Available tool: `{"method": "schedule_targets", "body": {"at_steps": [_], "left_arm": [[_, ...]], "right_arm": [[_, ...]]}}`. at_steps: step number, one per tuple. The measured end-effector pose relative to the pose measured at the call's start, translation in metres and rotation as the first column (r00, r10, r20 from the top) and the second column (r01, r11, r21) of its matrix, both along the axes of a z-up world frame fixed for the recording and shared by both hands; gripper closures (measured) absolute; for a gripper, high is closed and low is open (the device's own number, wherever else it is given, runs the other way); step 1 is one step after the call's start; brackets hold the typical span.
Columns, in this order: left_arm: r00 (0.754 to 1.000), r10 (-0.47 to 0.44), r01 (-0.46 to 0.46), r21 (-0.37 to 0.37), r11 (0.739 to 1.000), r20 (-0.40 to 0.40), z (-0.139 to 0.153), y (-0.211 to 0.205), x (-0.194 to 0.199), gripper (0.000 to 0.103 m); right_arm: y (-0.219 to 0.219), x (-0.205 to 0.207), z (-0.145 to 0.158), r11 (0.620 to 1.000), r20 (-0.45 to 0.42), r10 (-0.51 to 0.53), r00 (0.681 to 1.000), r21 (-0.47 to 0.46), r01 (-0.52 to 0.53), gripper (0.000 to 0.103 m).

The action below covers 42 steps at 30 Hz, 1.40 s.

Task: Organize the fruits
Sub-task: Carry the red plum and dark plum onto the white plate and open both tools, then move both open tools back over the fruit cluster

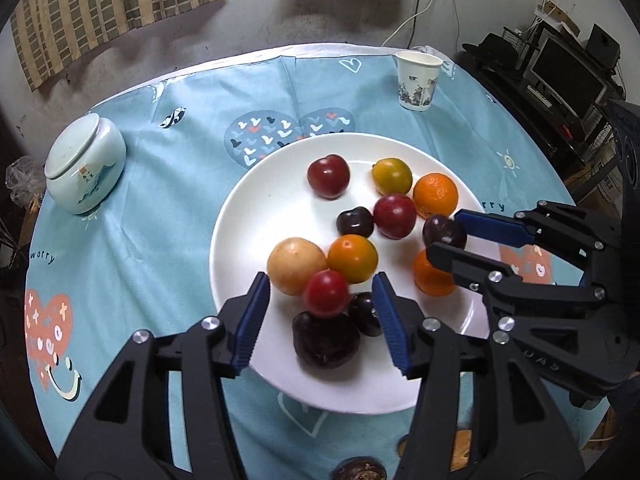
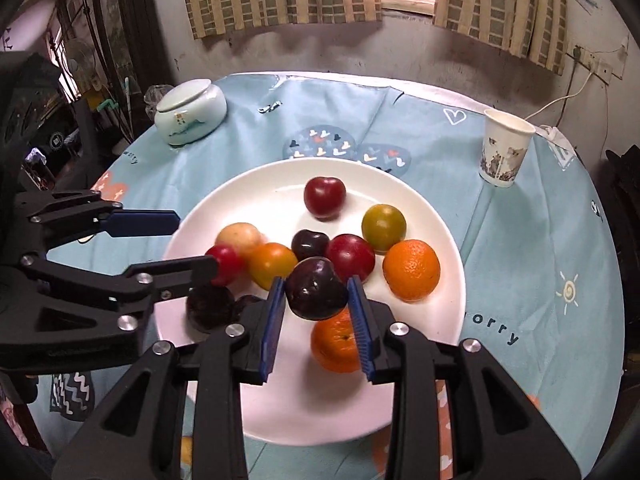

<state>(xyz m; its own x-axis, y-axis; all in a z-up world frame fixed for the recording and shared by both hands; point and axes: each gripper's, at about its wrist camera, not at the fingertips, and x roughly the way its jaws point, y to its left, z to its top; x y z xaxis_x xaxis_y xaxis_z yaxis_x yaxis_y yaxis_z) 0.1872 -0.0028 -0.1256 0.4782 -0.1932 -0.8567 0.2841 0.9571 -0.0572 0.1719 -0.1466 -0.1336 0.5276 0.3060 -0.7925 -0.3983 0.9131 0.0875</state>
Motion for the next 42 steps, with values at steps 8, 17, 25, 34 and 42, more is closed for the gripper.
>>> {"method": "schedule_targets", "body": {"at_steps": [8,17,25,34,42], "left_arm": [[0.999,0.045,-0.045,-0.021,0.999,0.022,0.017,0.020,-0.023,0.040],[0.995,0.095,-0.095,-0.012,0.995,0.020,0.025,0.063,-0.096,0.033],[0.995,0.072,-0.074,-0.023,0.997,-0.068,-0.007,0.083,-0.181,0.029],[0.989,0.043,-0.046,-0.016,0.999,-0.144,-0.034,0.081,-0.219,0.029],[0.987,-0.015,0.015,-0.004,1.000,-0.159,-0.050,0.061,-0.213,0.029]], "right_arm": [[-0.017,-0.012,0.015,0.995,0.039,-0.064,0.997,0.074,0.061,0.034],[-0.035,-0.102,0.014,0.993,-0.024,-0.071,0.997,0.096,0.073,0.034],[-0.002,-0.211,-0.026,0.994,-0.107,0.093,0.990,0.070,-0.086,0.034],[0.031,-0.210,-0.054,0.989,-0.161,0.145,0.976,-0.002,-0.148,0.044],[0.028,-0.204,-0.058,0.989,-0.185,0.143,0.972,-0.008,-0.147,0.074]]}}
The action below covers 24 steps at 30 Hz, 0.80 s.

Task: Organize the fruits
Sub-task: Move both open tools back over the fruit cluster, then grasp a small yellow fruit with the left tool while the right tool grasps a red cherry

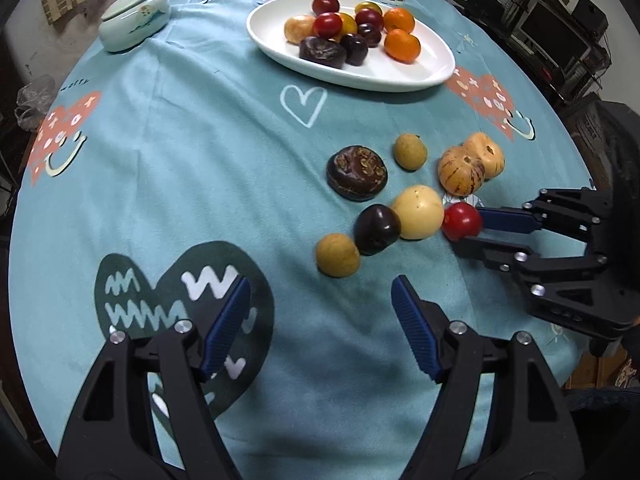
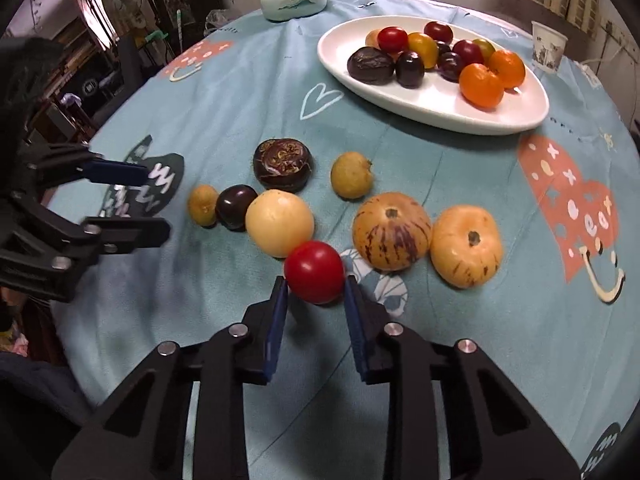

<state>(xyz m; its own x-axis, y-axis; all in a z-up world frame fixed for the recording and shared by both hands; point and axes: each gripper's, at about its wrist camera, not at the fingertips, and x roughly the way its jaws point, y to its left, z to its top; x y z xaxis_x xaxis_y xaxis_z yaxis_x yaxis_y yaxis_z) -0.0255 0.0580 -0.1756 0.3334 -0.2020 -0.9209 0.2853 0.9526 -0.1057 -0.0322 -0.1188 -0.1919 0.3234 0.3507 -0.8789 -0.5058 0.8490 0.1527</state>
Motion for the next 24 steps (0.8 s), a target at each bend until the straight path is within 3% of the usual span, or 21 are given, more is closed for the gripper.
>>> {"method": "schedule_targets", "body": {"at_steps": [4,6,11,24], "left_arm": [[1.000,-0.010,0.010,0.014,1.000,-0.013,-0.011,-0.004,0.010,0.029],[1.000,-0.013,0.013,0.021,1.000,-0.020,-0.016,-0.004,0.013,0.034],[0.998,-0.041,0.040,-0.015,0.999,-0.043,-0.020,-0.005,0.018,0.074],[0.997,-0.054,0.056,-0.035,0.998,0.060,0.023,-0.009,-0.005,0.076]], "right_arm": [[-0.010,-0.009,0.007,0.999,-0.006,-0.023,1.000,0.024,0.023,0.075],[-0.014,-0.012,0.009,0.998,-0.009,-0.039,0.999,0.039,0.039,0.075],[-0.015,-0.018,0.009,0.997,-0.022,-0.054,0.998,0.047,0.055,0.075],[-0.016,-0.022,0.012,0.997,-0.019,-0.061,0.998,0.054,0.062,0.075]]}}
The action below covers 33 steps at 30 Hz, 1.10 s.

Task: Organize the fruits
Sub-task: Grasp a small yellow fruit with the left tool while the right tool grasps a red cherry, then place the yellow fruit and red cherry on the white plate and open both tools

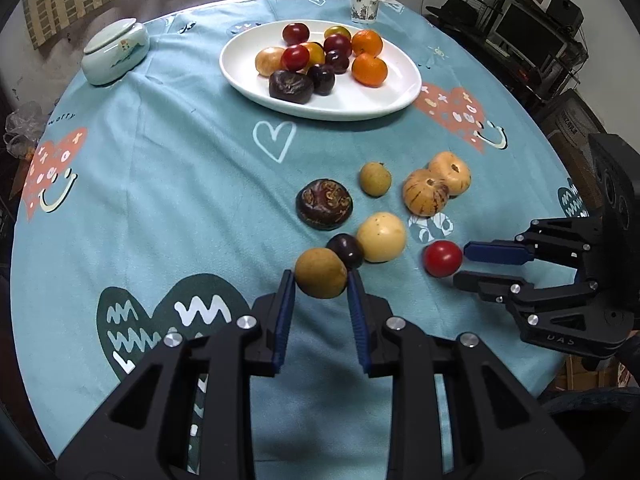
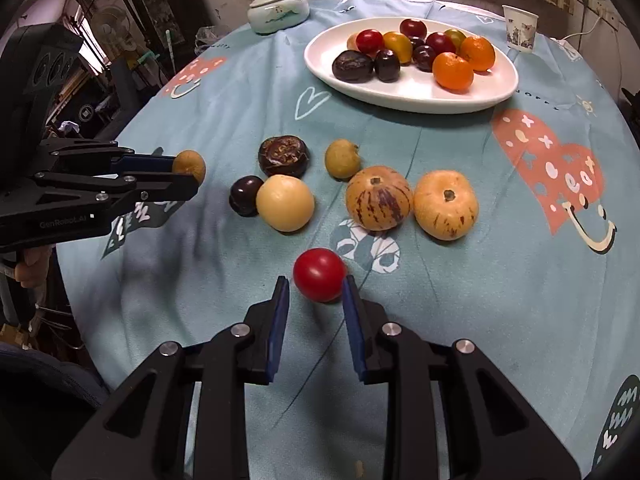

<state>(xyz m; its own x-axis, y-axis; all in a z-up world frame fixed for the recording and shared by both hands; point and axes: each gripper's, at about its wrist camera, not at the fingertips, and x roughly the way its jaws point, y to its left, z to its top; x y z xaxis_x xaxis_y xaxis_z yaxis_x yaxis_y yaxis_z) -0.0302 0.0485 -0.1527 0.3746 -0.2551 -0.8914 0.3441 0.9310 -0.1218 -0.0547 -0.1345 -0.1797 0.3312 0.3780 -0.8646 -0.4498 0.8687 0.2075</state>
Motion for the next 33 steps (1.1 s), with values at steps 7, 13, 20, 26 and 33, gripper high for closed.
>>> {"method": "schedule_targets", "body": {"at_steps": [7,13,20,26,33], "left_arm": [[0.997,0.055,-0.055,0.000,0.999,-0.045,-0.013,0.016,-0.004,0.076],[0.992,0.087,-0.087,-0.004,0.996,-0.091,-0.029,0.023,-0.004,0.076],[0.995,0.084,-0.085,-0.016,0.996,-0.058,-0.018,0.022,-0.004,0.076],[0.999,0.039,-0.039,-0.027,0.999,-0.004,0.002,0.008,-0.002,0.076],[0.999,-0.030,0.030,-0.024,0.999,0.013,0.013,-0.017,0.004,0.076]], "right_arm": [[0.002,0.002,-0.002,1.000,-0.002,-0.004,1.000,-0.020,0.004,0.057],[0.021,0.008,-0.011,0.995,0.042,0.050,0.998,-0.089,-0.046,0.058],[0.017,0.006,-0.001,0.995,0.023,0.073,0.997,-0.065,-0.071,0.074],[0.006,0.003,0.003,0.999,0.008,0.030,1.000,-0.021,-0.030,0.074],[0.000,-0.004,0.004,0.999,-0.008,0.019,1.000,0.026,-0.019,0.074]]}}
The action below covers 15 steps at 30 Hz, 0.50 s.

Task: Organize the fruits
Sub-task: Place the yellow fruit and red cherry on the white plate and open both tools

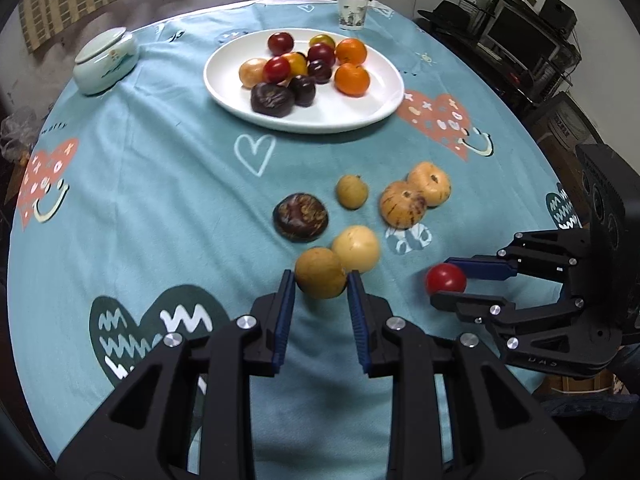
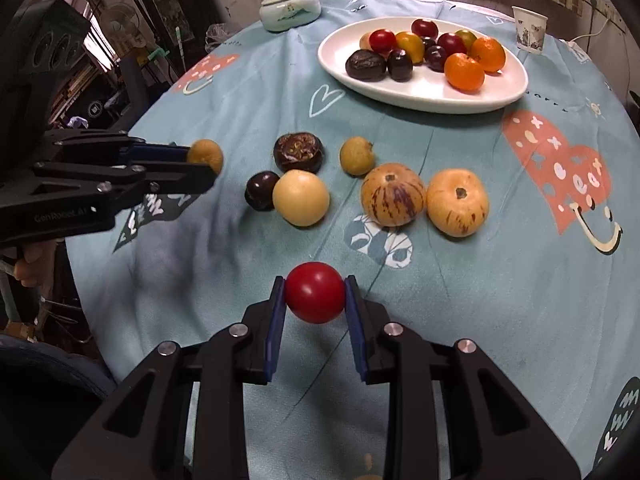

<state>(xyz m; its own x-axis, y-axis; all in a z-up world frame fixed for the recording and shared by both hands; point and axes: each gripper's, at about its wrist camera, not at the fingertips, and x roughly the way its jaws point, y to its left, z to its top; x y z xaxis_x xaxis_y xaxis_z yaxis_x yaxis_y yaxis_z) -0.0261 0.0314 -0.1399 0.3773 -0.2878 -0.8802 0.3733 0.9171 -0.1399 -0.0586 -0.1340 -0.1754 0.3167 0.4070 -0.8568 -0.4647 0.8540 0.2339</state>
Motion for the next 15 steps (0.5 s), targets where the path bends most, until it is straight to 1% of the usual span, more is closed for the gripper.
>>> {"method": "schedule_targets", "body": {"at_steps": [4,7,9,12,15], "left_arm": [[0.999,-0.033,0.033,0.002,0.999,0.037,0.013,-0.014,0.011,0.076],[0.995,-0.051,0.052,0.001,0.999,0.086,0.031,-0.023,0.027,0.076],[0.991,-0.056,0.057,-0.003,0.998,0.124,0.046,-0.028,0.042,0.076],[0.984,-0.051,0.053,-0.006,0.999,0.171,0.066,-0.036,0.069,0.076],[0.980,-0.031,0.036,-0.021,0.999,0.197,0.078,-0.044,0.094,0.076]], "right_arm": [[-0.005,0.006,0.009,1.000,0.017,-0.016,1.000,0.015,0.016,0.074],[-0.014,0.017,0.023,0.999,0.051,-0.035,0.998,0.027,0.034,0.074],[-0.019,0.030,0.040,0.998,0.098,-0.051,0.994,0.030,0.048,0.074],[-0.029,0.054,0.069,0.995,0.166,-0.083,0.983,0.062,0.074,0.074],[-0.037,0.081,0.092,0.991,0.225,-0.119,0.967,0.080,0.103,0.074]]}}
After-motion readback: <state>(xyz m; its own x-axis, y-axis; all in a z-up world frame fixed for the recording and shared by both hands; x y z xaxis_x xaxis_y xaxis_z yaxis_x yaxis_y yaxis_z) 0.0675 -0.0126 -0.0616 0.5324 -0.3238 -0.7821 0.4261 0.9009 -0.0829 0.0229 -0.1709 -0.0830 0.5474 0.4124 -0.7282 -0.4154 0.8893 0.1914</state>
